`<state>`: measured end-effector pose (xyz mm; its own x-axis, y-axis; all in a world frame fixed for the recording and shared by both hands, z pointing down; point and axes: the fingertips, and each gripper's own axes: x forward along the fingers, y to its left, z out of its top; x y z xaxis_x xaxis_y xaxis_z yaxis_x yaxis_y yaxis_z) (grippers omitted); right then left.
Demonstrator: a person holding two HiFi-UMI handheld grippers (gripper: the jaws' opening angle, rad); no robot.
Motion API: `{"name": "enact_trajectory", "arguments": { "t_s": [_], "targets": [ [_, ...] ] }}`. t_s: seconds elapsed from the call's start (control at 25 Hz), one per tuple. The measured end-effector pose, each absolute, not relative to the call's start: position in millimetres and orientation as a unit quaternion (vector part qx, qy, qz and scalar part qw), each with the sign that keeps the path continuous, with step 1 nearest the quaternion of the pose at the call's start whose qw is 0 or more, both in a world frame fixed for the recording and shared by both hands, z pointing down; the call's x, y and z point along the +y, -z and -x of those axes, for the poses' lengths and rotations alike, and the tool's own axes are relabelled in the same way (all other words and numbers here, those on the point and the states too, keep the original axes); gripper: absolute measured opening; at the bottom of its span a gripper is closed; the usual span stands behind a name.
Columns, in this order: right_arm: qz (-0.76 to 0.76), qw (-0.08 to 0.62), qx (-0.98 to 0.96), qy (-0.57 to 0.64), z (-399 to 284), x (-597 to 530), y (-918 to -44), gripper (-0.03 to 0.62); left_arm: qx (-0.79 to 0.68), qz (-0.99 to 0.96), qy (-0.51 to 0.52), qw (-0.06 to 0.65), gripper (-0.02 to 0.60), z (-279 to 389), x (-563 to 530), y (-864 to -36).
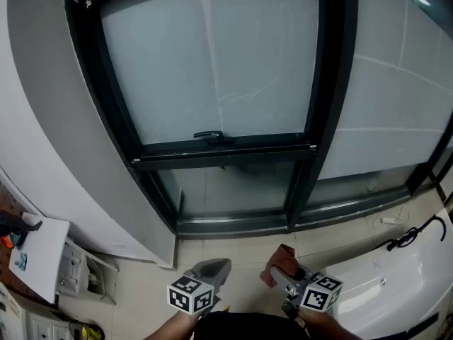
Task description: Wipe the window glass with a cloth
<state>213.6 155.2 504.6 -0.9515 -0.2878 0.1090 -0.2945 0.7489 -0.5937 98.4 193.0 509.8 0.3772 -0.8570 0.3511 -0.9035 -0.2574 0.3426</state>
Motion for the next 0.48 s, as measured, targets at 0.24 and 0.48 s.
{"name": "enact_trajectory", "arguments": {
  "t_s": [0.24, 0.48],
  "targets": [
    [-0.172, -0.029, -0.921, -0.349, -241, 108, -507, 0.117, -0.575, -0.784, -0.051, 0.227, 0.017, -111, 158, -507],
    [-0.199, -0.059, -0.901, -0.382, -247, 63, -507, 0.117, -0.562, -0.792, -0.079, 0.227, 0.017, -109, 123, -508]
  ]
}}
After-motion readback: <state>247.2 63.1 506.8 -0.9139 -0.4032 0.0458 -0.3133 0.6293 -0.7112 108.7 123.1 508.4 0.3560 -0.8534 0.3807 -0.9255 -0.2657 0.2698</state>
